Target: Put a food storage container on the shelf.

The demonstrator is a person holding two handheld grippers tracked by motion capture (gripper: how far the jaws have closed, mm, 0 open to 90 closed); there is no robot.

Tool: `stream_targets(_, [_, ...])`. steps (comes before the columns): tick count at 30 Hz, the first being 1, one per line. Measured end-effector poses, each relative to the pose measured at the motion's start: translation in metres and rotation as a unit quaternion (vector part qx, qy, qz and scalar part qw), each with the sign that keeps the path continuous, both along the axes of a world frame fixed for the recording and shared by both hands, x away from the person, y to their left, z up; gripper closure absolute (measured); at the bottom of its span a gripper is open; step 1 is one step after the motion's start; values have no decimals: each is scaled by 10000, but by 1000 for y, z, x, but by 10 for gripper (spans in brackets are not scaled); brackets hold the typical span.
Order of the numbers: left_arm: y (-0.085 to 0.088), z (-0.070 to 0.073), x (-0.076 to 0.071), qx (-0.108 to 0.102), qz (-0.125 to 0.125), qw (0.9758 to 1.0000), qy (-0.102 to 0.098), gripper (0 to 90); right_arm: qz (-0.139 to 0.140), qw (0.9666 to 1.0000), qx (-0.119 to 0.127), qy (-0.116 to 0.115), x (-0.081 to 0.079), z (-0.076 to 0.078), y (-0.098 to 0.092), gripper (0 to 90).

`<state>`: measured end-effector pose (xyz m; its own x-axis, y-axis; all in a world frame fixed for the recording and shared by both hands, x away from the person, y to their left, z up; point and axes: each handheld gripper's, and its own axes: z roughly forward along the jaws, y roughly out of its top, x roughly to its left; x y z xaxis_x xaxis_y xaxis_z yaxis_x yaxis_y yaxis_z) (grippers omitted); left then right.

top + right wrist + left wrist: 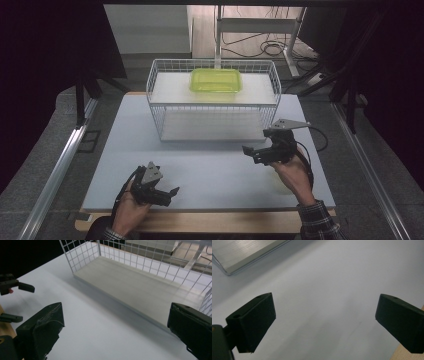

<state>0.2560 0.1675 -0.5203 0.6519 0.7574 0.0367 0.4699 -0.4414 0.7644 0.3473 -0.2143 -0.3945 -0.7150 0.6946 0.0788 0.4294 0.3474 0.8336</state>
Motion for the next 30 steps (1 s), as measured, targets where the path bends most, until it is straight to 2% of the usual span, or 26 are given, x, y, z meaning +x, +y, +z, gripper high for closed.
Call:
stream_targets(4, [-1, -1, 0, 85, 2, 10000, 3, 26, -21, 10000, -4, -3, -6, -11, -2, 8])
stream_targets(9, [-4, -3, -1, 308, -25, 9995, -35, 22, -116, 9999, -47, -28, -14, -25, -5, 8])
stream_targets(14, [-5, -3, -1, 340, -15, 9994, -47, 22, -145, 9998, -126, -12, -20, -39, -4, 9])
stream_targets(17, [-5, -3, -1, 360, -19, 9993, -54, 22, -129, 9999, -53, -42, -25, -44, -5, 12])
stream_targets(22, [-7, -4, -1, 417, -50, 9991, -67, 23, -138, 9996, -170, -186, -36, -53, -6, 22])
stream_targets(30, [-9, -5, 0, 520, -112, 9985, -156, 21, -179, 9993, -260, -176, -45, -68, -3, 36])
